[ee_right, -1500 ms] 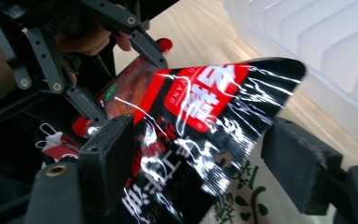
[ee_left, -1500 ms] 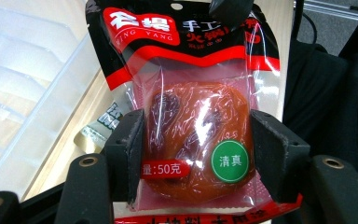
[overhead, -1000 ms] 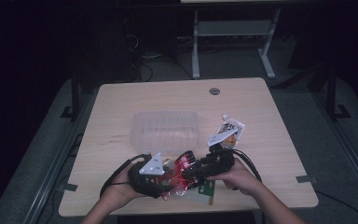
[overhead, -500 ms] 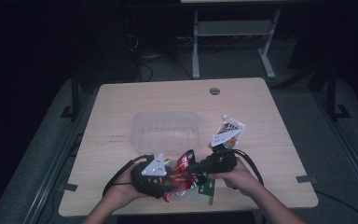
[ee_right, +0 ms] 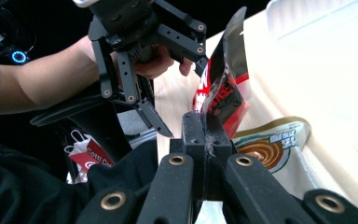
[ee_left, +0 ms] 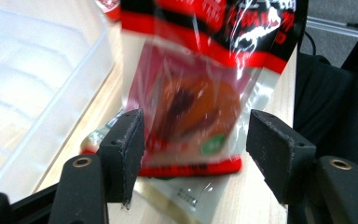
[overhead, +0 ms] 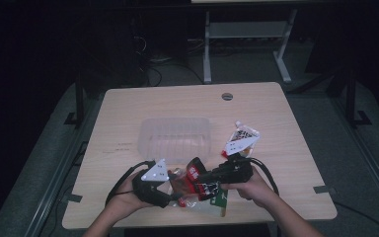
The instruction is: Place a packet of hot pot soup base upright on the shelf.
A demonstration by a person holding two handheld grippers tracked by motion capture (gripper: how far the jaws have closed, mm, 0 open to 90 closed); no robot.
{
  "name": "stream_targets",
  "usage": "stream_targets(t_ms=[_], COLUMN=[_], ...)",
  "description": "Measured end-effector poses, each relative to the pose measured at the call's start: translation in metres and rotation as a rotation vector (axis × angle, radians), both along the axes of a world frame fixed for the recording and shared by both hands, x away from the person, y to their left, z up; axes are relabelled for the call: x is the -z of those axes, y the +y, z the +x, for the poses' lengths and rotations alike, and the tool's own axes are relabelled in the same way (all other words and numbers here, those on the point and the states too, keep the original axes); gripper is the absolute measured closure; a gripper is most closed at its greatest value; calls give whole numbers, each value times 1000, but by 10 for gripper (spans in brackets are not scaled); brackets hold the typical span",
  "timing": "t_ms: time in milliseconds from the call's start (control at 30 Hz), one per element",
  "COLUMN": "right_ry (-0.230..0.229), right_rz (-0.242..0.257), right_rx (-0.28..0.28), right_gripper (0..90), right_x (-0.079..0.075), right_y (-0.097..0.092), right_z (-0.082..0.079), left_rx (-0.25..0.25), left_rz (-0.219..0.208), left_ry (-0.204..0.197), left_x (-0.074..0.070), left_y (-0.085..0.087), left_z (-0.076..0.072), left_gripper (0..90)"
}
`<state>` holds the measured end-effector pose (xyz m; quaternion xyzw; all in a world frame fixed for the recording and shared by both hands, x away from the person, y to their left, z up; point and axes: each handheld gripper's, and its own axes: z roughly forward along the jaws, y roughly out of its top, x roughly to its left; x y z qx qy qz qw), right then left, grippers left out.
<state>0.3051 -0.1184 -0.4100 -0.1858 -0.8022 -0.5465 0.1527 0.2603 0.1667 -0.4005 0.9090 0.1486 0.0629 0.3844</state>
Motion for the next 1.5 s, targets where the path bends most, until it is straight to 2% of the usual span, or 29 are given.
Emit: stream_targets(t_ms=[133, 233, 367, 567, 767, 933, 1167, 1467, 1500], right_ry=[-13, -39, -51, -79, -109, -116, -128, -156, -154], right_rz=[24, 49, 73, 64, 67, 72, 71, 55, 50], right_rx=[11, 17, 19, 26, 55, 89, 157, 252, 276], right_gripper=[900, 900, 900, 900, 900, 900, 900, 900, 900], right_x=[-5, -14, -22, -29, -42, -52, -66, -78, -80], right_y=[-3, -8, -10, -6, -4, -4, -9, -23, -27], right_z=[-1, -2, -2, 1, 8, 15, 31, 50, 54], left_rx=[-18, -43, -73, -128, -186, -221, -227, -227, -227], left_rz=[-10, -12, -18, 13, 15, 46, 70, 72, 72], left_ry=[3, 20, 31, 37, 41, 35, 36, 38, 39], left_x=[-1, -2, 0, 9, 14, 18, 22, 24, 25], left_y=[7, 15, 23, 37, 54, 62, 67, 68, 69], left_z=[1, 2, 3, -1, -3, -1, 3, 4, 5], left_gripper=[330, 276, 213, 135, 110, 107, 108, 108, 108])
